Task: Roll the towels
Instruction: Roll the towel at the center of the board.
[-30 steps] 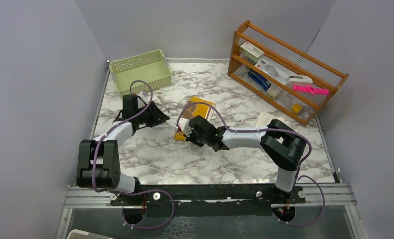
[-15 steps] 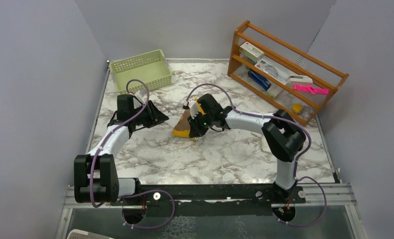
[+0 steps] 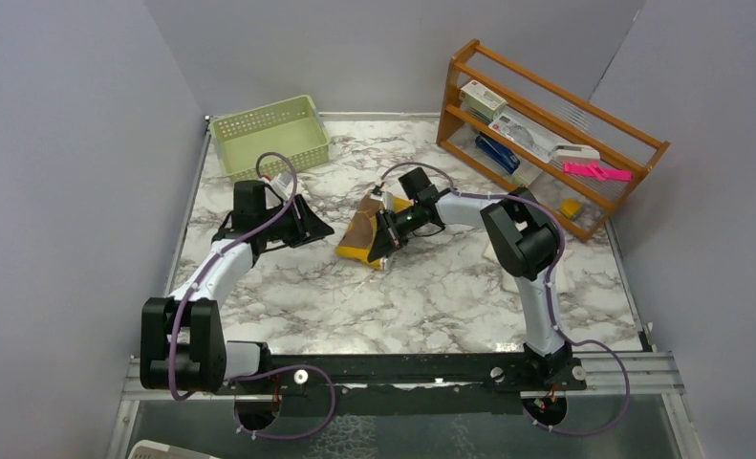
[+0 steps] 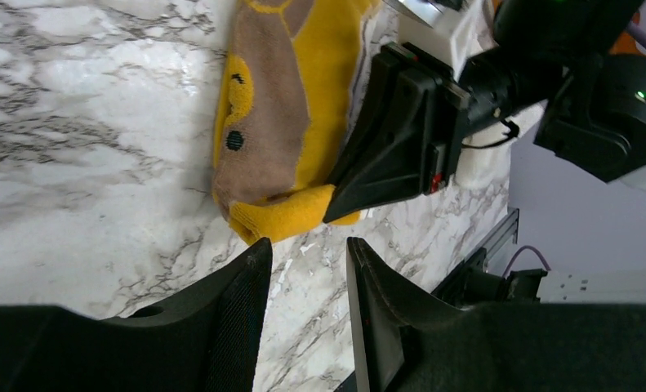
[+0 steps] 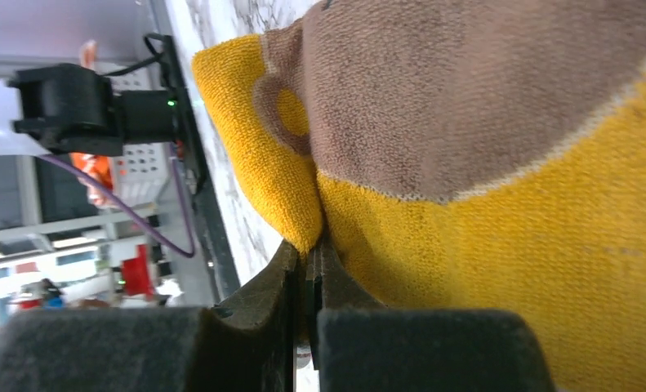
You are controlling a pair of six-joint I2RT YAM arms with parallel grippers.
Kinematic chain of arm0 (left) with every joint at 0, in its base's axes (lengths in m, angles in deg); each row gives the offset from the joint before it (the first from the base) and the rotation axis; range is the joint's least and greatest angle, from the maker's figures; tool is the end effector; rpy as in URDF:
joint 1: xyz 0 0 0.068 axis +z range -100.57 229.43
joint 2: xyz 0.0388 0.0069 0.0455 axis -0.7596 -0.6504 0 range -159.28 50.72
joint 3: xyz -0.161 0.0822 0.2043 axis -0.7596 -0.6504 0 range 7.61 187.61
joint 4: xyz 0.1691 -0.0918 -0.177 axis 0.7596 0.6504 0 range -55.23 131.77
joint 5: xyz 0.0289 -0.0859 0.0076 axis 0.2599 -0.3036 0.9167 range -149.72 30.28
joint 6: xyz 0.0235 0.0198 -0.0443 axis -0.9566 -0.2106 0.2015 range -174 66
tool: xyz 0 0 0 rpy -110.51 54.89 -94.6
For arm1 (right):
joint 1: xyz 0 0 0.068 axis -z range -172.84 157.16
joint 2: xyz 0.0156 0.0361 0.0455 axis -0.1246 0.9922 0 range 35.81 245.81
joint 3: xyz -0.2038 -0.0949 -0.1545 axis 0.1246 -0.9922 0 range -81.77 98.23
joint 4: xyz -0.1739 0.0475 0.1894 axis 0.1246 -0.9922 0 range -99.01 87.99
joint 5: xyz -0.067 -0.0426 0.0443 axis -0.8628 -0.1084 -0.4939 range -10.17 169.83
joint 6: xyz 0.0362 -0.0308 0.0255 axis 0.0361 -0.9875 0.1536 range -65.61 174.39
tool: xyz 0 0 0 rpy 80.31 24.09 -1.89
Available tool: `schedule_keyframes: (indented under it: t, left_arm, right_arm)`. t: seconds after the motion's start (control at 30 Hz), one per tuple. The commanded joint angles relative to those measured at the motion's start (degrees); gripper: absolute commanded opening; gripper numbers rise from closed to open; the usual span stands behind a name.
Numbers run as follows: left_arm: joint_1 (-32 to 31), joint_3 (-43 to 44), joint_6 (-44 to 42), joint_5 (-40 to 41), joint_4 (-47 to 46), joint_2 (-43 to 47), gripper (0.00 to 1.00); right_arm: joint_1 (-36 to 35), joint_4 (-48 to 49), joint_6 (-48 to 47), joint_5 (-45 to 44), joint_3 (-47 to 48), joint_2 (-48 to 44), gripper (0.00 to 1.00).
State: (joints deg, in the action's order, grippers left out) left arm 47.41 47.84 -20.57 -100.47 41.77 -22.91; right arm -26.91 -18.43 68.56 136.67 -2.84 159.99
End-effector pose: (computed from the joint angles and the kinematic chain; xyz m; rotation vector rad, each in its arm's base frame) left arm 0.2591 -0.0324 0.2166 -0.2408 2.3045 -1.1290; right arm 0.3376 0.2643 0.1179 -0.8190 2.5625 1.5917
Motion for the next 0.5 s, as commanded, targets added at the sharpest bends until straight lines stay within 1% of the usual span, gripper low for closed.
schedule_keyframes:
  t: [0.0,0.13,0.23,0.33,0.47]
  left_arm:
    - [-3.7,2.8,-1.3,-1.2,0.0,-0.6,0.42]
    - [-8.6,3.1,-0.6,0.4,-1.7,-2.7,0.42]
    - [-11.2,2.3,0.6,0.8,-4.5,-4.8,0.41]
    - [-12.7,1.3,2.3,0.7,-8.1,-7.2,0.41]
    - [-13.3,0.1,5.7,-0.3,-14.9,-11.2,0.41]
  right_arm:
    - [2.9,5.3,9.7,9.3,-0.9,3.1,0.01]
    - [4.4,7.6,14.1,8.3,-2.1,4.9,0.01]
    - [5.0,7.4,15.9,5.7,-2.3,5.6,0.01]
    - [5.3,7.5,17.6,3.7,-2.4,6.3,0.01]
    - [5.6,8.9,19.7,3.8,-3.1,7.2,0.01]
